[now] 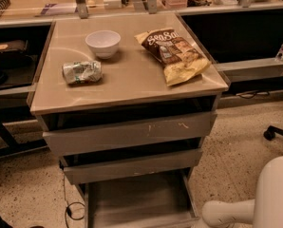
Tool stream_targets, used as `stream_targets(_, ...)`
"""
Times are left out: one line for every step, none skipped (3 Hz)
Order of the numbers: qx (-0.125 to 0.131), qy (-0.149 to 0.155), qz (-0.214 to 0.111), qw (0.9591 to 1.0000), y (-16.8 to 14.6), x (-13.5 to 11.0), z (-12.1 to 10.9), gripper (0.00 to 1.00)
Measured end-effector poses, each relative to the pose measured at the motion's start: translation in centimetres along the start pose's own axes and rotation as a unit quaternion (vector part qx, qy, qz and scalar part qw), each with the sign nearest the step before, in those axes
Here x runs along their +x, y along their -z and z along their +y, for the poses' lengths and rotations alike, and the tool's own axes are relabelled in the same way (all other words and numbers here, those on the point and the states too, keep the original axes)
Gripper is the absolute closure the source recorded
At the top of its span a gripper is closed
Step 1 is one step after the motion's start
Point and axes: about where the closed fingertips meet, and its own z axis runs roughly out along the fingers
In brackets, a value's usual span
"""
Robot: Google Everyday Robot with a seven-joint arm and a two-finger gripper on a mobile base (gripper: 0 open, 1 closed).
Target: Close bottom drawer
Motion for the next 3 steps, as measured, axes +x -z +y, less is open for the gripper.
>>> stream_targets(0.000,0.000,0.000,1.0000,0.0,0.0,0.0,1.00)
stream_targets(-0.002,-0.005,-0.021,0.9998,-1.2,-0.7,-1.0,1.00)
stream_targets(0.009,-0.008,-0.058,0.9983,-2.3,-2.6,-3.3,1.00)
